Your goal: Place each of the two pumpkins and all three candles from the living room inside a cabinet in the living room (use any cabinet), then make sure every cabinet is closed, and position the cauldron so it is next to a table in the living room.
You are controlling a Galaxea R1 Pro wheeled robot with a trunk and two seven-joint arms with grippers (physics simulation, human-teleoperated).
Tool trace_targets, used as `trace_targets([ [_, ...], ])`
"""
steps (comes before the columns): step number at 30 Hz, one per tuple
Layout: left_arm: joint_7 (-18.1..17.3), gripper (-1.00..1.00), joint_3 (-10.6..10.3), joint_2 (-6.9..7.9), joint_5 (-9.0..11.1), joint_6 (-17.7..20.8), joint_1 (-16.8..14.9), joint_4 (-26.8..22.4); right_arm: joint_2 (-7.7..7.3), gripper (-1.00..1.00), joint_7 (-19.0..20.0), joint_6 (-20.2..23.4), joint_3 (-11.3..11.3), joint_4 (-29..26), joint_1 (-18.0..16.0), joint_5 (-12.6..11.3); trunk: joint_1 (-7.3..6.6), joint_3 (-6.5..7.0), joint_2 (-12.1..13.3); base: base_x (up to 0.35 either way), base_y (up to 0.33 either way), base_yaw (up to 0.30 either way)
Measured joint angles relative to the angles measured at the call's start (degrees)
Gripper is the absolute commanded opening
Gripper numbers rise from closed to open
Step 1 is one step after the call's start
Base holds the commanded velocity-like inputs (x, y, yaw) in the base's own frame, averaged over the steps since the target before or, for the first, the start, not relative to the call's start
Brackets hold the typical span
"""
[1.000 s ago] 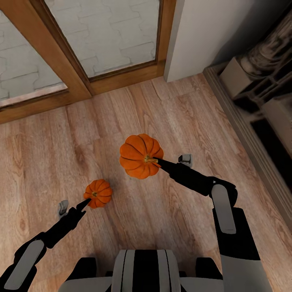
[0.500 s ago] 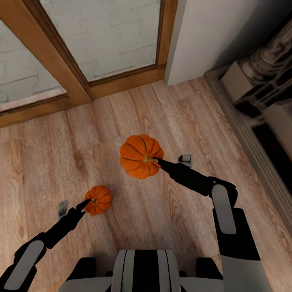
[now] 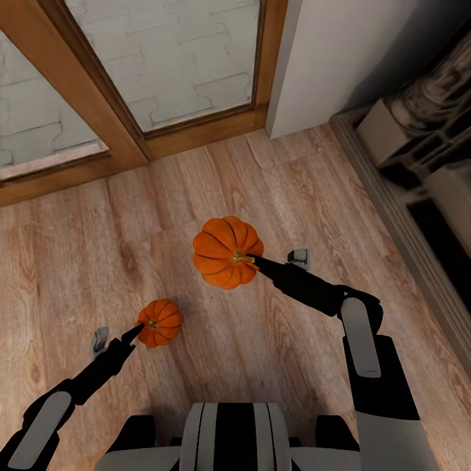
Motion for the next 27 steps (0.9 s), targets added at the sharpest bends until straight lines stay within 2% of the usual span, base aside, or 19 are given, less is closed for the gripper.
trace_targets([
  [20,0.05,1.0,-0.2,-0.15,-0.02,-0.24,0.01,0.06,0.09,-1.0,0.0,-0.01,0.01,0.0,-0.09,0.02,0.26,0.0,-0.13,0.0,0.0,0.0],
  [27,0.05,1.0,-0.23,-1.33,-0.23,-0.32,-0.01,0.06,0.22,-1.0,0.0,0.0,0.01,0.0,-0.09,0.0,0.34,0.0,-0.17,0.0,0.0,0.0],
])
